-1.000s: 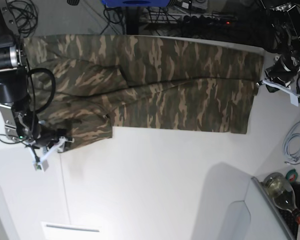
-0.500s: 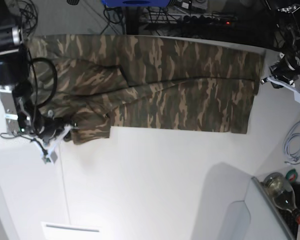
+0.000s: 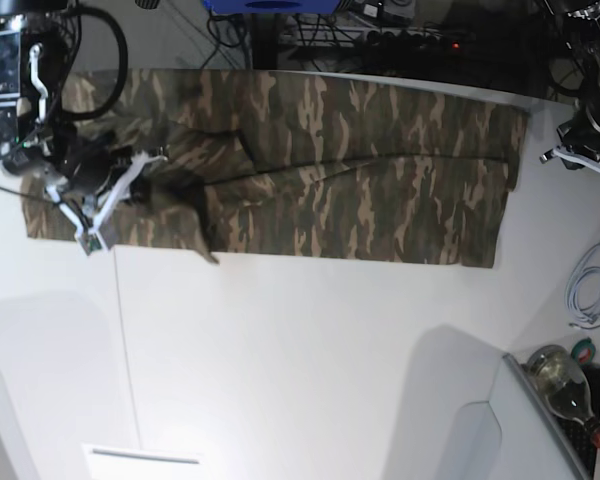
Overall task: Layout the t-shirt on the table in an organized manner, then fold the t-shirt properly
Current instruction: 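Move the right gripper onto the folded shirt's sleeve flap, then grasp the sleeve flap with the right gripper and the shirt end with the left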
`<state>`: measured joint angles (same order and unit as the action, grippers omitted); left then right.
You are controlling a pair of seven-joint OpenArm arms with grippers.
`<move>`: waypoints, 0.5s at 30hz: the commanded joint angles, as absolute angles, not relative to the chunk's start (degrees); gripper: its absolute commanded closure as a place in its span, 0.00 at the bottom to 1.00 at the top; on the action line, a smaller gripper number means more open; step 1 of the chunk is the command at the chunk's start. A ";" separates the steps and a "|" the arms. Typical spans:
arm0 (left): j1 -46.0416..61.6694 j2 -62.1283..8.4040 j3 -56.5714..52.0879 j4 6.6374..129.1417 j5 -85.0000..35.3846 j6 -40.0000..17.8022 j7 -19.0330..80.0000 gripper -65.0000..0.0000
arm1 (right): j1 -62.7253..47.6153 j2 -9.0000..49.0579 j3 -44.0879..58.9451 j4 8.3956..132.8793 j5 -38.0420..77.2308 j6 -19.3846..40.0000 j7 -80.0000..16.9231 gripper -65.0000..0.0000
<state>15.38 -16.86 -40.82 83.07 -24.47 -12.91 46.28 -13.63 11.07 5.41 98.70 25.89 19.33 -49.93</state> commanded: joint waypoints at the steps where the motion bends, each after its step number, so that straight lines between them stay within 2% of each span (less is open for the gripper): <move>1: 15.25 -17.98 -41.19 84.09 -25.01 -13.05 45.41 1.00 | -14.02 11.56 6.02 100.44 26.59 19.38 -49.01 1.00; 15: 15.25 -17.98 -40.84 84.00 -25.01 -13.05 45.41 1.00 | -20.44 11.56 5.67 100.00 26.51 19.38 -48.48 0.98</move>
<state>15.40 -16.84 -40.62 83.07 -24.62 -12.91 46.28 -20.67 11.18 5.52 99.20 25.93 19.29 -49.19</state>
